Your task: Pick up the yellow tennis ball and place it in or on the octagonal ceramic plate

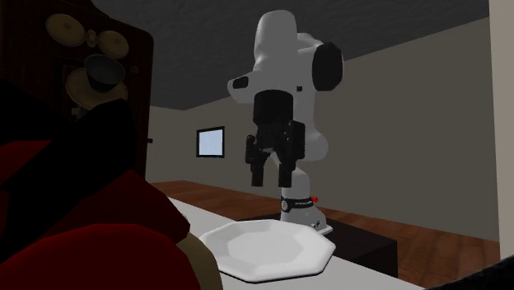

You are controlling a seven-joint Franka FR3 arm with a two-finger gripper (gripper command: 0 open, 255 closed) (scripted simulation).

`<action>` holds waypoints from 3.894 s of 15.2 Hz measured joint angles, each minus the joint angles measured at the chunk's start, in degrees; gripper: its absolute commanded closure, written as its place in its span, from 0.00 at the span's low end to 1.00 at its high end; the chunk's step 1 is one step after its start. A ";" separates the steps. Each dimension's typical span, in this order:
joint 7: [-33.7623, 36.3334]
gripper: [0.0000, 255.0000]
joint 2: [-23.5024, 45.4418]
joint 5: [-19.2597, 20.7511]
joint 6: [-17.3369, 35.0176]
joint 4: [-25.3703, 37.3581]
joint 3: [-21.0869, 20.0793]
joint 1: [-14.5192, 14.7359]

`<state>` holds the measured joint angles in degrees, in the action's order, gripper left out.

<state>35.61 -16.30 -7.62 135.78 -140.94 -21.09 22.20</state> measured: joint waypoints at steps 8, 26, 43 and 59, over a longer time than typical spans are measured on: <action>10.58 0.00 22.33 18.22 -7.05 22.72 -4.64 -0.95; 14.26 0.00 52.02 34.78 -20.40 56.42 -0.86 8.92; 14.23 1.00 51.96 34.73 -20.56 56.42 -1.02 9.02; 11.27 1.00 47.02 32.17 -28.55 60.24 -2.26 8.32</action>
<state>46.87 30.72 24.55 107.24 -80.70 -23.35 30.52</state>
